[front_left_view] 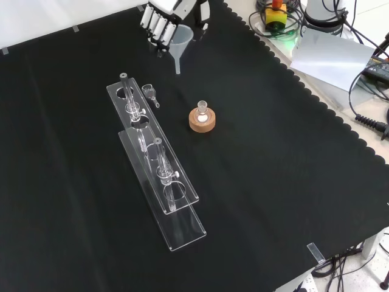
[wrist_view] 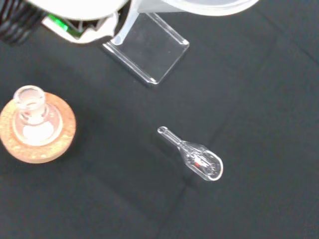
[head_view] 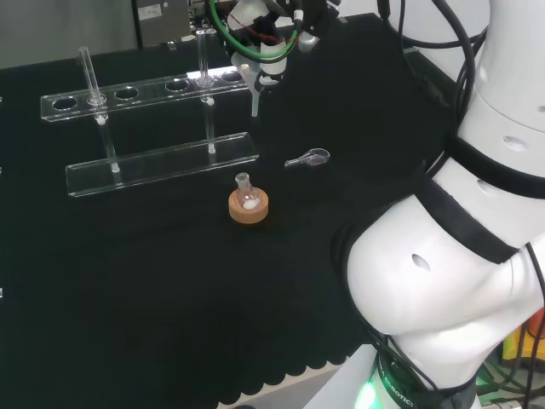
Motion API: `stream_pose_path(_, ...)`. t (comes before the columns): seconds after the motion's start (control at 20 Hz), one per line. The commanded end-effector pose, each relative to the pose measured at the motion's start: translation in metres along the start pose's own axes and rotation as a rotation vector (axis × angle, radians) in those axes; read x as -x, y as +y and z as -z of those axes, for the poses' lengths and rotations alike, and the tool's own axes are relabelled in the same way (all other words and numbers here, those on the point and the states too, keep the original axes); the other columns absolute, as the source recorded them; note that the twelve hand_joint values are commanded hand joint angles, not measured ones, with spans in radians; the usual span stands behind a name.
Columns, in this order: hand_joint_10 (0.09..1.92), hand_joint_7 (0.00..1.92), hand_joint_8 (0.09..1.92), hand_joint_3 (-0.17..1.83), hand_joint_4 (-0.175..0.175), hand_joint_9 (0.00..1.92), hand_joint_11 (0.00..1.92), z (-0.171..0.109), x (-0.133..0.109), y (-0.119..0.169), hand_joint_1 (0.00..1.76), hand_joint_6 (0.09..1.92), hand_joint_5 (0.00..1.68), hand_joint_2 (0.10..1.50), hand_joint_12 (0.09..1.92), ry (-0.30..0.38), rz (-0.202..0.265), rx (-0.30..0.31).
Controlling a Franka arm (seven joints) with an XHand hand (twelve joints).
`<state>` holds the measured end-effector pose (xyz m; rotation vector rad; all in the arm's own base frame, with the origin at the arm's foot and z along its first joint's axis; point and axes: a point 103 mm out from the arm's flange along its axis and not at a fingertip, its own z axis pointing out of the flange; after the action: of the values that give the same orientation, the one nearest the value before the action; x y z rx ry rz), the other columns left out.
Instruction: Put the funnel back on the funnel stand.
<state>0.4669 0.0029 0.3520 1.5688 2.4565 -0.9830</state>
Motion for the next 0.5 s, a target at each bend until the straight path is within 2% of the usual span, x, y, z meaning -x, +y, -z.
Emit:
stream_pose_path(0.05, 0.44, 0.58, 0.64, 0.79, 0.004, 0.98, 0.57, 0.015, 0.053, 0.023, 0.95, 0.6, 0.59, 0.66, 1.29, 0.0, -0.073, 0.005)
stream_pose_path(0.5, 0.44, 0.59, 0.64, 0.79, 0.002, 0.98, 0.58, 0.024, 0.093, 0.056, 0.95, 0.61, 0.59, 0.66, 1.29, 0.014, -0.092, 0.027)
